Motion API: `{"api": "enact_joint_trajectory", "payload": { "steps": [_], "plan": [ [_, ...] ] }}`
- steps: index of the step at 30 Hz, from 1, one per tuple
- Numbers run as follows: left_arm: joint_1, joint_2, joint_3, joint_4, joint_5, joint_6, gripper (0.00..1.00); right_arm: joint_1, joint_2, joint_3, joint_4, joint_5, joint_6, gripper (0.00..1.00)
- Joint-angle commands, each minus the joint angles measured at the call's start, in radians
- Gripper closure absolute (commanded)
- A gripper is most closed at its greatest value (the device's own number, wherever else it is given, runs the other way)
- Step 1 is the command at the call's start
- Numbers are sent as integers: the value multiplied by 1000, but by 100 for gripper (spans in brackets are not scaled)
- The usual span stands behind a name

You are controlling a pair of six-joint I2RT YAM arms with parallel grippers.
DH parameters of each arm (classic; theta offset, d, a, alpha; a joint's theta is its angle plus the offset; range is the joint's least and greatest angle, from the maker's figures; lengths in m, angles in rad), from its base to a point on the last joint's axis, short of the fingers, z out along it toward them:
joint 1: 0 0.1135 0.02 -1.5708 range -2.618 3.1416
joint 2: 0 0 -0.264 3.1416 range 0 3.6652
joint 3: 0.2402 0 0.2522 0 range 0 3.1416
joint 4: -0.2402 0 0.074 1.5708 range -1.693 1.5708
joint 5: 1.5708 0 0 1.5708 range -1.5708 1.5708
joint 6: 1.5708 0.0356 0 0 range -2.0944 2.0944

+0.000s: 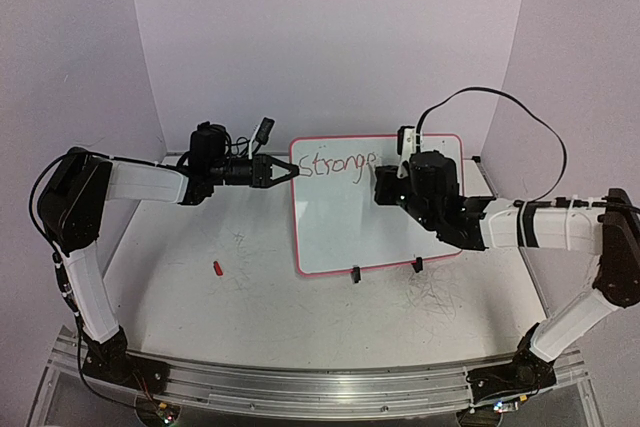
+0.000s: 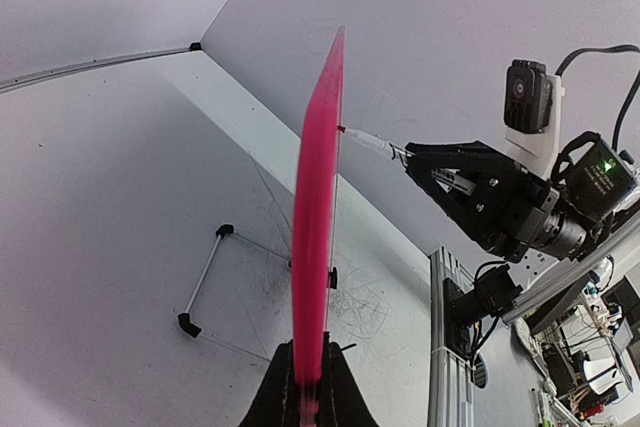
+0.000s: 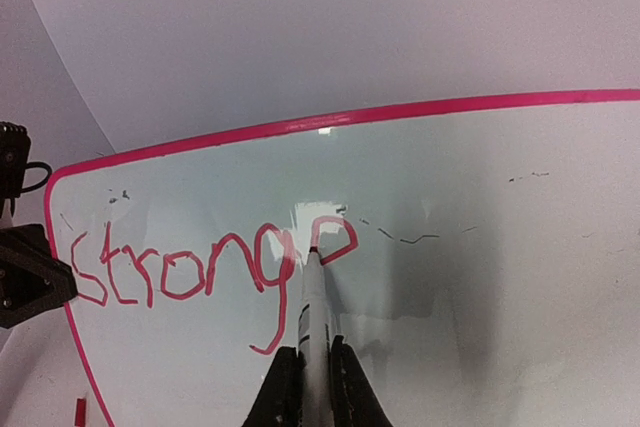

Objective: Write a sentence on the whiteboard

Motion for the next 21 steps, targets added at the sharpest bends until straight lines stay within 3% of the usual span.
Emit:
{"api": "enact_joint_trajectory", "payload": {
  "steps": [1,21],
  "plan": [
    [-34,-36,2,11,27,16,100,3,-33,-26,-30,-1,20,100],
    [-35,-33,2,11,26,18,100,2,-102,-15,-66,55,-8,100]
  ]
}}
